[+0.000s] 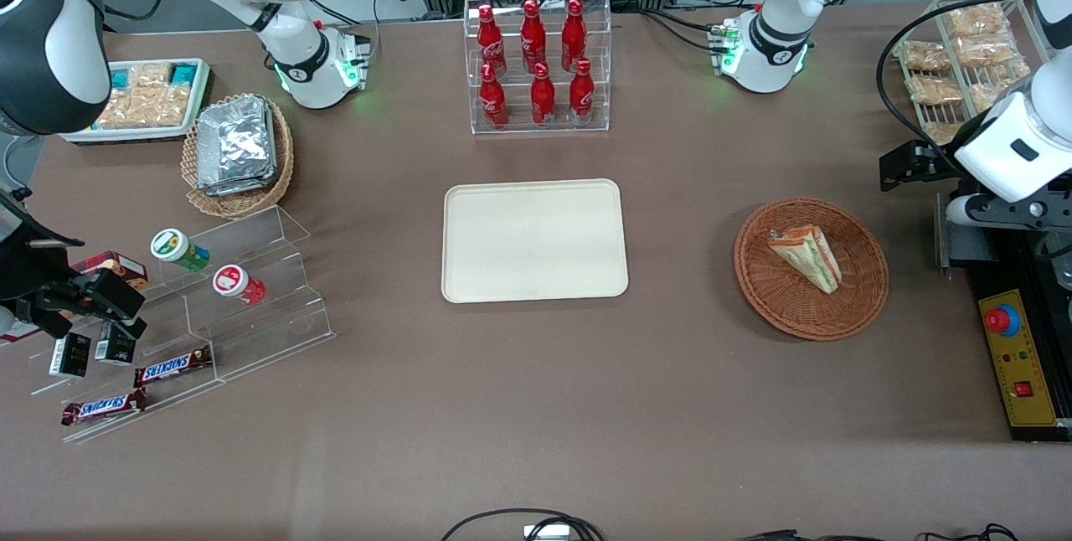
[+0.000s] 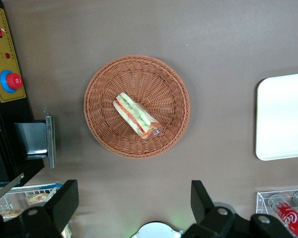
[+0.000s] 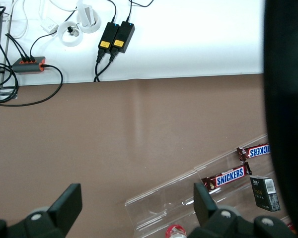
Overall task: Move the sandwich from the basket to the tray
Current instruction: 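Move the left gripper over the sandwich in the wicker basket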
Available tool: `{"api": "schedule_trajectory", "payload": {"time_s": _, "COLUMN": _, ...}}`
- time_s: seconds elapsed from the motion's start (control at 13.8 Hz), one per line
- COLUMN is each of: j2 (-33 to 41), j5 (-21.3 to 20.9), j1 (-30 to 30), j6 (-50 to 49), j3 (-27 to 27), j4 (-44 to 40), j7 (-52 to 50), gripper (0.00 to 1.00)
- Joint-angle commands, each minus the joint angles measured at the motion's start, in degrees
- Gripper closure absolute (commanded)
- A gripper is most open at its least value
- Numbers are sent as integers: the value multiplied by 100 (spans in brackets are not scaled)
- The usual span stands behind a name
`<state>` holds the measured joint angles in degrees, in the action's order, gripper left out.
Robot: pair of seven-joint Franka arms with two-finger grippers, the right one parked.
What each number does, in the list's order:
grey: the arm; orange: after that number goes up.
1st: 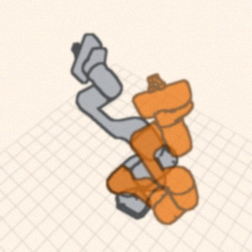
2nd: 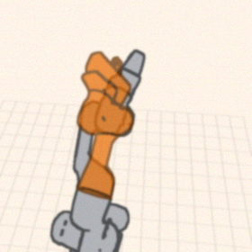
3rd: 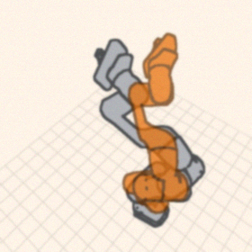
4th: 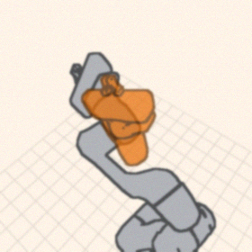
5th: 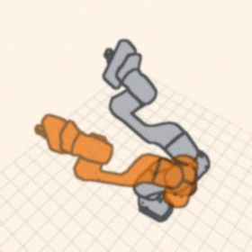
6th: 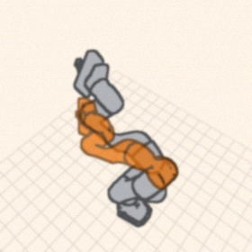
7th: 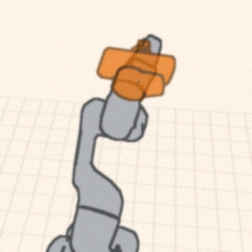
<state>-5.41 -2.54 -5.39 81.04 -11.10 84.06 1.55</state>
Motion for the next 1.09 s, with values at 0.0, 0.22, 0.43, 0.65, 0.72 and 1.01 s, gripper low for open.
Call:
{"api": "schedule_trajectory", "payload": {"time_s": 0.0, "j2": 58, "j5": 78, "j1": 12, "j6": -175, "j3": 46, "j4": -39, "j7": 162, "gripper": 0}}
{"api": "schedule_trajectory", "payload": {"time_s": 0.22, "j2": 5, "j5": -1, "j1": -14, "j6": -80, "j3": 55, "j4": -74, "j7": 179, "gripper": 0}}
{"api": "schedule_trajectory", "payload": {"time_s": 0.43, "j2": -57, "j5": -54, "j1": -49, "j6": 358, "j3": 64, "j4": 433, "j7": 153, "gripper": 0}}
{"api": "schedule_trajectory", "payload": {"time_s": 0.65, "j2": 189, "j5": -54, "j1": -199, "j6": 1402, "j3": 64, "j4": 1688, "j7": -301, "gripper": 0}}
{"api": "schedule_trajectory", "payload": {"time_s": 0.72, "j2": 320, "j5": -54, "j1": -199, "j6": 1946, "j3": 64, "j4": 2241, "j7": -635, "gripper": 0}}
{"api": "schedule_trajectory", "payload": {"time_s": 1.01, "j2": 682, "j5": -63, "j1": -199, "j6": 4004, "j3": 64, "j4": 4212, "j7": -1531, "gripper": 0}}
